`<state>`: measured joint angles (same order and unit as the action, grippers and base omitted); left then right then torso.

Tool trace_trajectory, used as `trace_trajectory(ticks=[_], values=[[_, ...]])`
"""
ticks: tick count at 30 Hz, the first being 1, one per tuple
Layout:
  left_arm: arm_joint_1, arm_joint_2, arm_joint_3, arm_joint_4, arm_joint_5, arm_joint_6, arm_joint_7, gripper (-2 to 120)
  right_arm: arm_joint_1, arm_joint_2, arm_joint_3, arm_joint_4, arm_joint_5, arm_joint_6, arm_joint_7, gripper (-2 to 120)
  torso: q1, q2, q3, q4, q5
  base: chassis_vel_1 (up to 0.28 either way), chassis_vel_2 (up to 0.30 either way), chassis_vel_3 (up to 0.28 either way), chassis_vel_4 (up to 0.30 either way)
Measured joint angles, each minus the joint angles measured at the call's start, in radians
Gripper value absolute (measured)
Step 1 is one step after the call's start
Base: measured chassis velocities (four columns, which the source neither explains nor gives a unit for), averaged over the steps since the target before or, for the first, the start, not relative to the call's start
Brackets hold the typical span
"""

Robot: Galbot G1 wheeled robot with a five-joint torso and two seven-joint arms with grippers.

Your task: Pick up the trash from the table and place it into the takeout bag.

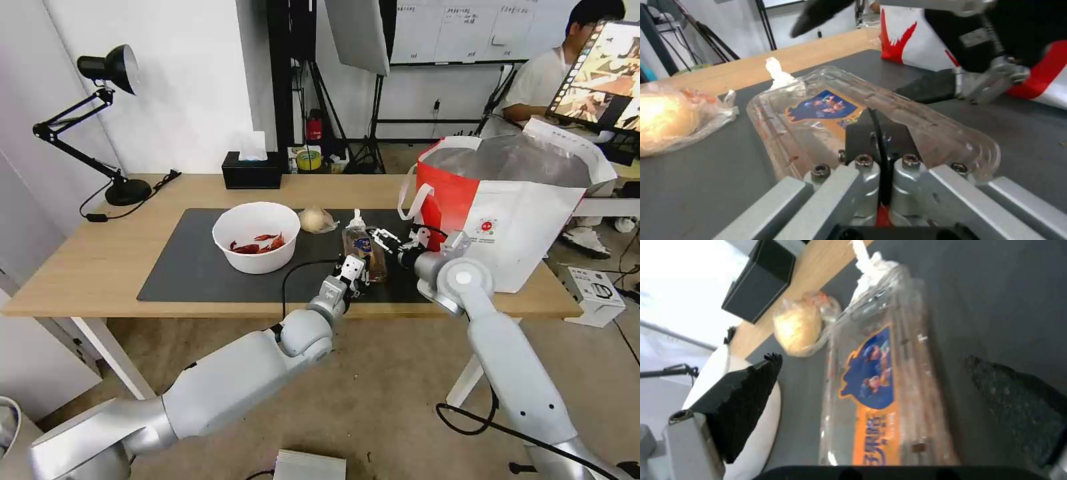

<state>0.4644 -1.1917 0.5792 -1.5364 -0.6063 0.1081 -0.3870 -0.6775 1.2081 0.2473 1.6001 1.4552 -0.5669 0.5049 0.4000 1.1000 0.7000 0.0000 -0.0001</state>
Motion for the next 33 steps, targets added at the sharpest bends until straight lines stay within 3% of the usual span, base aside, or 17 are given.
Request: trace_trajectory(ticks=[14,33], values=[[0.014,-0.001,-0.01,-0.001,0.002,-0.017,0.0,0,0.053,0.022,-0.022,-0.08,-0.001,-0.051,-0.002,100,0.0,0.0,0.0,0.0,0.0001,0.0,0.0,0.0,0.0],[0.013,0.002,-0.012,-0.003,0.002,-0.019,0.002,0,0.057,0.037,-0.031,-0.094,-0.002,-0.074,-0.017,100,0.0,0.0,0.0,0.0,0.0,0.0,0.0,0.0,0.0]])
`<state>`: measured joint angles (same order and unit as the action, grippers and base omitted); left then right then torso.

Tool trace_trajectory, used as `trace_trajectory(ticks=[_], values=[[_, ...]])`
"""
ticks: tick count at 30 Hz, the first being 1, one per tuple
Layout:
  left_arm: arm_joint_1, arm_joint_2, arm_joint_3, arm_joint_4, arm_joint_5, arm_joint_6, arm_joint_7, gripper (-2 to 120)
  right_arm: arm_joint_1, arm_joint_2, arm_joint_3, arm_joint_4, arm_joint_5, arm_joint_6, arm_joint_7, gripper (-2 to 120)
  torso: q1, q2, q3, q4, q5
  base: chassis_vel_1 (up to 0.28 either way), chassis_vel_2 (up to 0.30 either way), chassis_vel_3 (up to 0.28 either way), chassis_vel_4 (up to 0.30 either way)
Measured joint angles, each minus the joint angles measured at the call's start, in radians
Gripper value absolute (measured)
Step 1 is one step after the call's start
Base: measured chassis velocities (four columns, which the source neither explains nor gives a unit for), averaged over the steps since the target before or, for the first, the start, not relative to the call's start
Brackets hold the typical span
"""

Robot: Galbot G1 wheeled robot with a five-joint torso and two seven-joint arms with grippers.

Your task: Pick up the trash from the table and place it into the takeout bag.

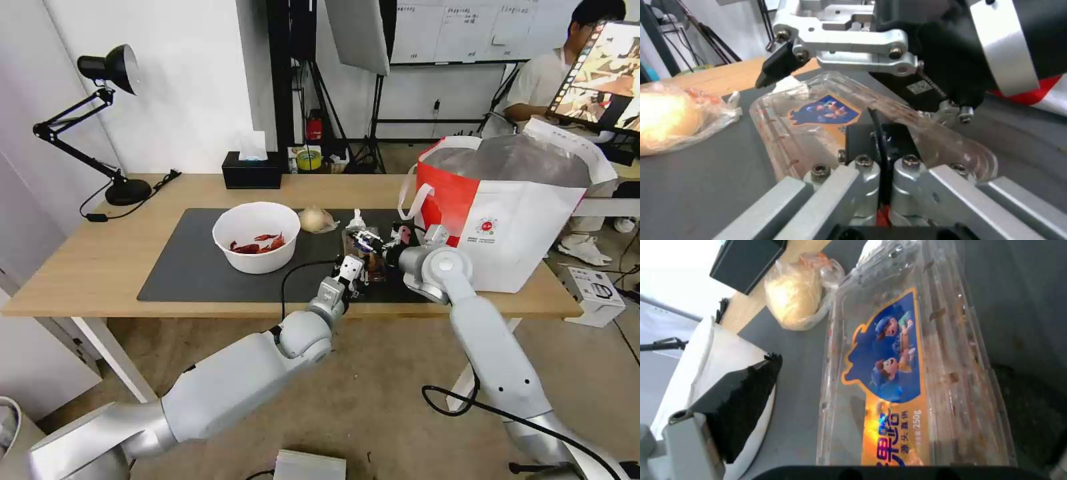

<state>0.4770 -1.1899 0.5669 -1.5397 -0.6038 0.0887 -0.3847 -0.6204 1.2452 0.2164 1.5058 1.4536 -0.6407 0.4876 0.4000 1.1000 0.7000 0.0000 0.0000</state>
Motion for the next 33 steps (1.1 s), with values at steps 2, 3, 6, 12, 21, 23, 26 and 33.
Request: trace_trajectory(ticks=[2,3,6,12,21,23,26,33], values=[[0.0,0.0,0.0,0.0,0.0,0.0,0.0,0,0.0,0.0,-0.001,0.0,0.0,-0.002,-0.001,100,0.0,0.0,0.0,0.0,0.0,0.0,0.0,0.0,0.0],[0.0,0.0,0.0,-0.001,0.0,0.0,0.0,0,0.0,0.0,-0.001,0.001,0.0,-0.003,-0.002,100,0.0,0.0,0.0,-0.0001,0.0,0.0,0.0,0.0,0.0],[0.0,0.0,0.0,-0.003,0.0,0.0,0.0,0,-0.001,0.0,-0.002,0.003,0.0,-0.004,-0.006,100,0.0,0.0,0.0,0.0,0.0,0.0,0.0,0.0,0.0],[0.003,-0.001,0.0,-0.004,0.0,-0.001,0.0,0,-0.003,-0.002,-0.002,0.005,0.0,-0.008,-0.017,100,0.0,0.0,0.0,0.0,0.0,0.0,0.0,0.0,0.0],[0.006,-0.002,0.001,-0.007,0.0,-0.002,0.0,0,0.005,-0.005,-0.006,0.009,-0.003,-0.014,-0.03,100,0.0,0.0,0.0,0.0,0.0,0.0,0.0,0.0,0.0],[0.006,-0.002,0.003,-0.008,0.0,-0.002,0.0,0,0.006,-0.005,-0.007,0.005,-0.004,-0.015,-0.03,100,0.0,0.0,0.0,0.0,0.0,0.0,0.0,0.0,0.0],[0.006,-0.003,0.004,-0.009,0.0,-0.002,0.0,0,0.006,-0.005,-0.008,-0.001,-0.005,-0.017,-0.031,100,0.0,0.0,0.0,0.0,0.0,0.0,0.0,0.0,0.0],[0.003,-0.004,0.005,-0.011,0.0,-0.003,0.0,0,0.006,-0.003,-0.009,-0.007,-0.006,-0.022,-0.036,100,0.0,0.0,0.0,0.0,0.0,0.0,0.0,0.0,0.0]])
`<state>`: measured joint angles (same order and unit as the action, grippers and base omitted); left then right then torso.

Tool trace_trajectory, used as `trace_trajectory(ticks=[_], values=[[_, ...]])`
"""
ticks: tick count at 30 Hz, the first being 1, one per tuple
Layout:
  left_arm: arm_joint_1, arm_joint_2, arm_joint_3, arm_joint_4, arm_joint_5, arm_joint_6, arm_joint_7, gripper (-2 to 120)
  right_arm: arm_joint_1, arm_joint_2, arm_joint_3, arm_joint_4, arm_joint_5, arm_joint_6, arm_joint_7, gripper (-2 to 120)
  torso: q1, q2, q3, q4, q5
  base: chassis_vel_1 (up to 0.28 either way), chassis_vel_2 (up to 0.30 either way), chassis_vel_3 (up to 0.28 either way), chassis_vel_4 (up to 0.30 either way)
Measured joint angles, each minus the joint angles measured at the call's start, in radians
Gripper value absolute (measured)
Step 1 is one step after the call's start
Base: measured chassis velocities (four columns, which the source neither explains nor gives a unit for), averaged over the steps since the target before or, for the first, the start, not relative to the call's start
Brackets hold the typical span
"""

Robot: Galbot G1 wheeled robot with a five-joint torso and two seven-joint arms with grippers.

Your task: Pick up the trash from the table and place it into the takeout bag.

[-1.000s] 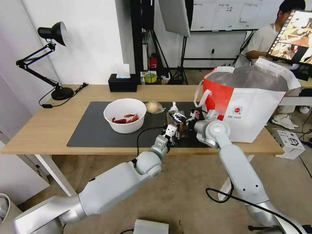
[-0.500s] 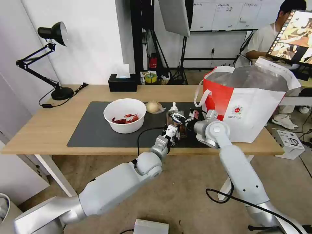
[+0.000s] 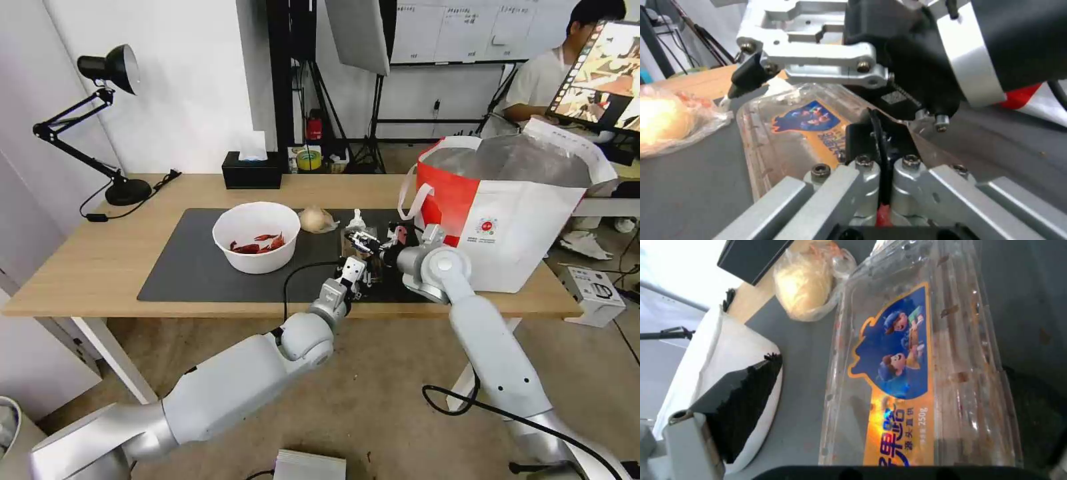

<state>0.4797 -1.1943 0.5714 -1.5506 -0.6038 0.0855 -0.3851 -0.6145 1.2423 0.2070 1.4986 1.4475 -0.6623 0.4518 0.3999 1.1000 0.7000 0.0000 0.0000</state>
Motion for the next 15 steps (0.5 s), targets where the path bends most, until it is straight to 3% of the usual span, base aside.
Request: trace_trajectory(ticks=[4,7,10,15], values=[[0.0,0.0,0.0,-0.002,0.0,0.0,-0.001,0,-0.001,0.001,0.0,0.0,0.0,-0.002,-0.008,100,0.0,0.0,0.0,0.0,0.0,0.0,0.0,0.0,0.0],[0.0,0.0,0.0,-0.002,0.0,0.0,-0.001,0,-0.003,-0.001,0.0,0.0,-0.001,-0.005,-0.019,93,0.0,0.0,0.0,0.0,0.0,0.0,0.0,0.0,0.0],[0.0,-0.002,0.001,-0.002,-0.001,0.0,0.0,0,-0.008,-0.005,0.001,0.004,-0.001,-0.005,-0.022,79,0.0,0.0,0.0,0.0,0.0,0.0,0.0,0.0,0.0],[0.0,-0.004,0.001,-0.002,-0.001,0.0,-0.003,0,-0.015,-0.011,0.003,0.008,-0.001,-0.007,-0.021,65,0.0,0.0,0.0,0.0,0.0001,0.0,0.0,0.0,0.0]])
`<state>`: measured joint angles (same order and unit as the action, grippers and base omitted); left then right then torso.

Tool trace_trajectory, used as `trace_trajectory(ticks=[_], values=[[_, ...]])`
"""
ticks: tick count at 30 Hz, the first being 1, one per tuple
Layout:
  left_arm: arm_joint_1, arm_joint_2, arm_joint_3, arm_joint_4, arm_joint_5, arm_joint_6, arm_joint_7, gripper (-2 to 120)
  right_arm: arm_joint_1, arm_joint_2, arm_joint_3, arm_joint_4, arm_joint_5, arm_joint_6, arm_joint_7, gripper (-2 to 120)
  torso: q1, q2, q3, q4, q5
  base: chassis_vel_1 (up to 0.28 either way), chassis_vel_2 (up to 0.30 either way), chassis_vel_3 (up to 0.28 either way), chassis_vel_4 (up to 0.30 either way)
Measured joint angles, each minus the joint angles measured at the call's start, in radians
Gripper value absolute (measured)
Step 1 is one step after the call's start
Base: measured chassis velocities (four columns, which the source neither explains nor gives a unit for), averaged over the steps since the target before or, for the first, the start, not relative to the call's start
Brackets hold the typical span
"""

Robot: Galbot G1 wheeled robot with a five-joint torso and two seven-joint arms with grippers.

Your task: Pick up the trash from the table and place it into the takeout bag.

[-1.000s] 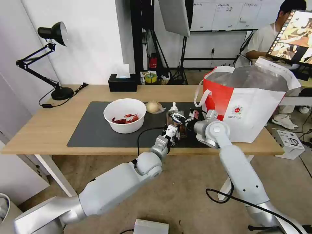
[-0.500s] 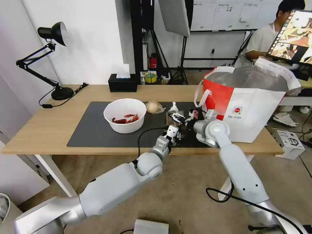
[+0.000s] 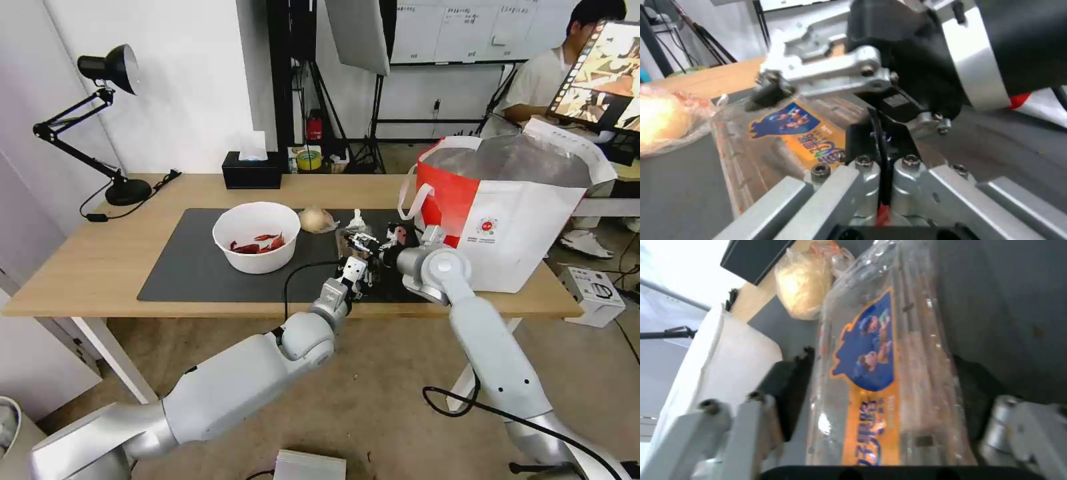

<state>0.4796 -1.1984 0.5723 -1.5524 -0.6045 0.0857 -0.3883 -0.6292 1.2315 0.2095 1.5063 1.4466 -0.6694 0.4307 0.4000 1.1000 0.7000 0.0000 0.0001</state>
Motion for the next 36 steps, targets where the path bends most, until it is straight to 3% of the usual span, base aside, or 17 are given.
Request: trace_trajectory(ticks=[8,18,36], values=[[-0.004,0.007,0.002,-0.007,-0.007,0.001,0.004,0,-0.023,-0.007,0.006,0.004,0.001,-0.006,0.003,31,0.0,0.0,0.0,0.0,-0.0001,0.0,0.0,0.0,0.0],[-0.003,0.013,0.002,-0.022,-0.01,0.001,0.005,0,-0.022,-0.006,0.007,0.006,0.003,-0.007,0.005,0,0.0,0.0,0.0,0.0,-0.0001,0.0,0.0,0.0,0.0],[0.05,0.073,-0.037,-0.088,-0.006,-0.004,-0.002,0,-0.02,-0.005,0.017,-0.008,0.002,-0.008,0.011,0,0.0,0.0,0.0,0.0,-0.0003,0.0,0.0,0.0,0.0]])
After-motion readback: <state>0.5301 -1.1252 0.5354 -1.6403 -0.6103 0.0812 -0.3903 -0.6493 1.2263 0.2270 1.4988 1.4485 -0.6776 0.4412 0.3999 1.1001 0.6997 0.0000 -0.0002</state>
